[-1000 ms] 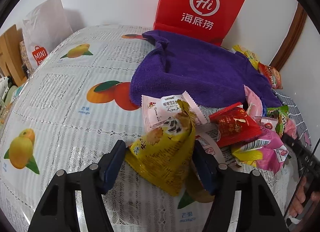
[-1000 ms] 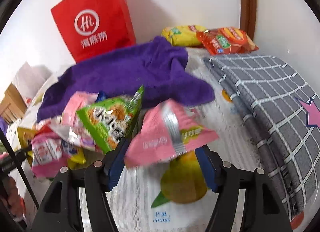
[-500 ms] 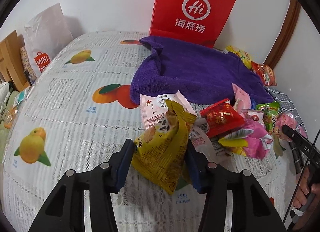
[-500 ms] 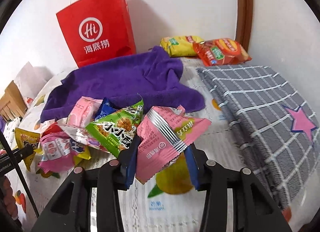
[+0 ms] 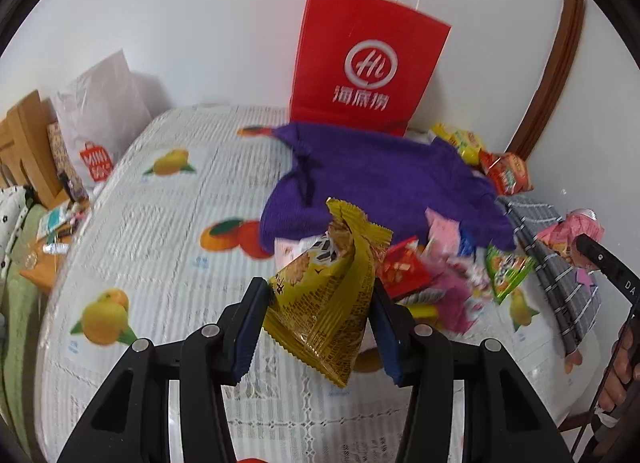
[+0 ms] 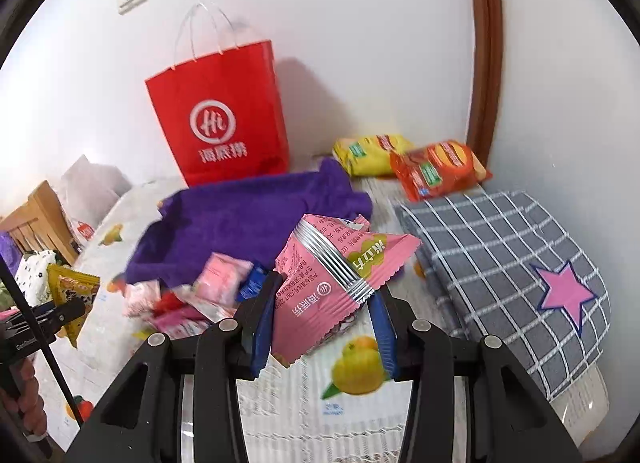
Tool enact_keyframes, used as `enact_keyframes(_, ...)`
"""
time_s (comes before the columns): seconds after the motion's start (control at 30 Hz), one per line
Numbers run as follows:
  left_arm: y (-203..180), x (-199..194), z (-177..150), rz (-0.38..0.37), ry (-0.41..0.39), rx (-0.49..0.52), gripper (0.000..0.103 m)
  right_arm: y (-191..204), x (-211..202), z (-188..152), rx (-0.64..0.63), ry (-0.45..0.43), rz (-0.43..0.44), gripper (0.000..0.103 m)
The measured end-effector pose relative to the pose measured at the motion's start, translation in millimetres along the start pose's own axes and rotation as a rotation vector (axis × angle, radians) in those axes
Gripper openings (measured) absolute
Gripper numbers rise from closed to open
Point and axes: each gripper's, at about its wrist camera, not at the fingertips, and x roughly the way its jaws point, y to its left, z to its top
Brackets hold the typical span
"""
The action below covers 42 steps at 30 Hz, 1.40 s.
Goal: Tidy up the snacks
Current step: 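Carry the pink packet in the right tool while the left tool carries the yellow bag over the purple towel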
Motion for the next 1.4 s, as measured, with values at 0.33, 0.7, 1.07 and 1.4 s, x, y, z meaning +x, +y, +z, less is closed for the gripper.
enact_keyframes(0.33, -13.0, -7.0, 50.7, -0.013, -0.042, 0.045, 0.048, 30.3, 2.1, 40.4, -0.026, -0.018, 0.034, 0.043)
enact_keyframes(0.7, -37.7, 26.9, 113.7, -0.044, -0.044, 0.086, 0.048, 40.4, 40.8, 94.8, -0.038, -0.035, 0.030, 0.043)
enact_keyframes(1.07, -53.8, 77.0, 155.6, -0.038, -0.023, 0.106, 0.048, 41.0, 107.6, 134.0, 0.004, -0.019, 0.039, 0.043)
enact_keyframes(1.4, -38.3, 115.9, 175.3, -0.025, -0.029, 0.068, 0.048, 55.9, 149.9, 164.1, 0.010, 0.001, 0.091, 0.043)
